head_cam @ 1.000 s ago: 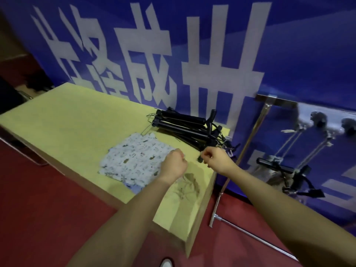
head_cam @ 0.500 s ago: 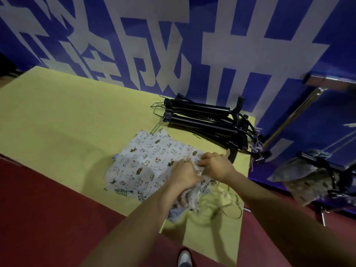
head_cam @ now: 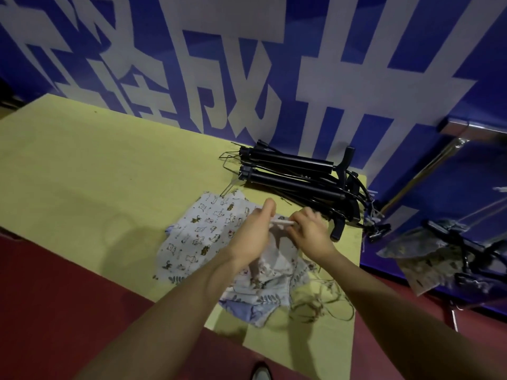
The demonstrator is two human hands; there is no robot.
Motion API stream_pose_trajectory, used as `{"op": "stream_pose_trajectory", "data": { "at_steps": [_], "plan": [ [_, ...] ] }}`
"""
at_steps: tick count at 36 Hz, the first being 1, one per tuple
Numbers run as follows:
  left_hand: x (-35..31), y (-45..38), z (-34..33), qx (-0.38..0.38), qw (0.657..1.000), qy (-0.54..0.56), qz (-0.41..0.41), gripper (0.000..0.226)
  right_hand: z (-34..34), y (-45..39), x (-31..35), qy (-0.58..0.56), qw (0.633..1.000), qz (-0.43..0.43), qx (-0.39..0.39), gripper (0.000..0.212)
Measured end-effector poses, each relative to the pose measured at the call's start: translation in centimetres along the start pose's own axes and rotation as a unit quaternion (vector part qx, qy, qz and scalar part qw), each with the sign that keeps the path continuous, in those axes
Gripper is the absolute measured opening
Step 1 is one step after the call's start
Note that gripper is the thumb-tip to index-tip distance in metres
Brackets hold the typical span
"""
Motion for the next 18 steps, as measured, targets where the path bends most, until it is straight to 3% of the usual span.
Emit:
{"op": "stream_pose_trajectory", "data": {
  "at_steps": [3,5,8,13,18],
  "plan": [
    [0.4,0.1,0.6,0.042,0.998,-0.041,-0.016,0.023,0.6,-0.4,0.2,-0.027,0.999,-0.042,-0.02,0.016],
    [0.4,0.2,0.7,0.088,0.994,-0.067,-0.019,0.04,1.1,-0.8,0.4,-0.082,0.995,-0.058,-0.016,0.011],
    [-0.2,0.7,1.1,0.11,0.973,-0.202,-0.035,0.063,2.1,-1.2,1.2,-0.129,0.99,-0.062,0.001,0.009],
    [0.1,0.7,1.7,0.041,0.978,-0.206,0.002,0.055,2.0,-0.5,2.7,-0.164,0.984,-0.035,0.059,0.009],
    [0.4,0.2,0.7,0.022,0.974,-0.225,0.003,0.043,-0.1,1.2,3.0,-0.196,0.97,-0.049,0.139,0.029]
  ]
}}
Point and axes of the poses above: each hand's wrist, its own y-axis away from the middle knuckle, its own z-axis out of the back of the hand, x = y × z, the point moved 4 cm from there along -y, towards the middle knuckle, and after that the axes turned 2 degrees about -x, right-handed, at the moved point
